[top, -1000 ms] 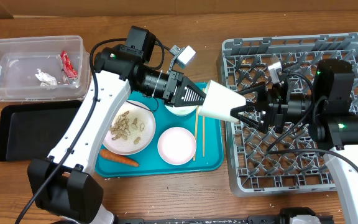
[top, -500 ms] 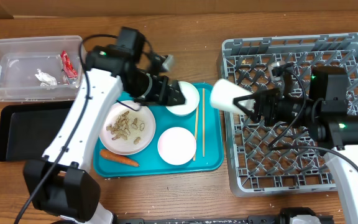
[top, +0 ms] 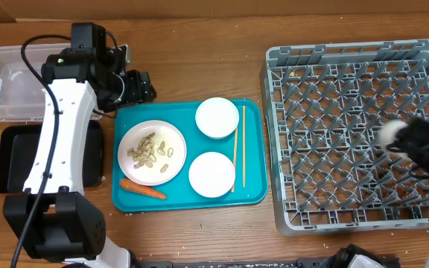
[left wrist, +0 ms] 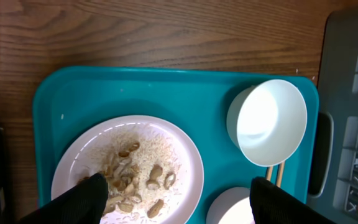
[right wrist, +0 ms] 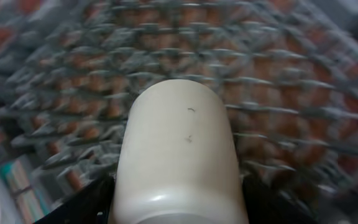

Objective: Sort waste into correct bins and load items into the dishwasher
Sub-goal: 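Place the bowl upside down in the rack's right corner with right gripper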

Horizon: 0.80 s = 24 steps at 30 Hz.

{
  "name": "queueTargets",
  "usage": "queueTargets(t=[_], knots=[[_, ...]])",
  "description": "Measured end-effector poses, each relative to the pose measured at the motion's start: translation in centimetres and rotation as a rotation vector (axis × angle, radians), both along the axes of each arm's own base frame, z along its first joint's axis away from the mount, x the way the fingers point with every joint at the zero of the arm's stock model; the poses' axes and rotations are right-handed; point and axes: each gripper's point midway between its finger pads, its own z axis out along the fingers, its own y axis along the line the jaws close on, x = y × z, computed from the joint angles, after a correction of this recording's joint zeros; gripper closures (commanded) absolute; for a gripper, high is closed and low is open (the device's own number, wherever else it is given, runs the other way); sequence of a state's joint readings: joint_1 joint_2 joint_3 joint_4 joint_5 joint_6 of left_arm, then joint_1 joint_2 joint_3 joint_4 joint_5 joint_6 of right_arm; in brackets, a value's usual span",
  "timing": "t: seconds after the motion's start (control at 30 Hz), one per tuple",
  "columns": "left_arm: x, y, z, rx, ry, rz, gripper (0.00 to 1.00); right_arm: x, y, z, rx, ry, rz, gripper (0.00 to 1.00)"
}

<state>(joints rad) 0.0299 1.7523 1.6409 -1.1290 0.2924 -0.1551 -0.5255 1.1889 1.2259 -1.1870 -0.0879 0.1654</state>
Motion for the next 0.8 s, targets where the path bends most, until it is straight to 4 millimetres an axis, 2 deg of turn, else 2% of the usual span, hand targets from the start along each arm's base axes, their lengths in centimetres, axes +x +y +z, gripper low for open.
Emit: queueTargets(t=[0.13,0.3,0.5,0.6,0.8], knots=[[0.0,0.1,0.0,0.002,-0.001,0.002,0.25,-3.2,-3.9,-1.9,0.005,0.119,-0.173,0.64],[0.0,0.1,0.0,0.006,-0.001,0.002,0.25,-5.3,-6.6,-4.3,0.049,0.227,-0.288,0.64],[0.0,0.1,0.0,0.006,-0.001,0.002,0.26,-4.6,-8.3,-5.5,0.047,0.244,-0.31,0.64],[0.0,0.1,0.0,0.006,-0.001,0.002,0.26,-4.1,-8.8,-5.6,0.04,0.239,-0.313,0.67],[0.2,0.1,0.0,0.006,-0.008,0.002,0.26,-4.0,-8.9,-6.3,0.058,0.256,-0.31,0.69]])
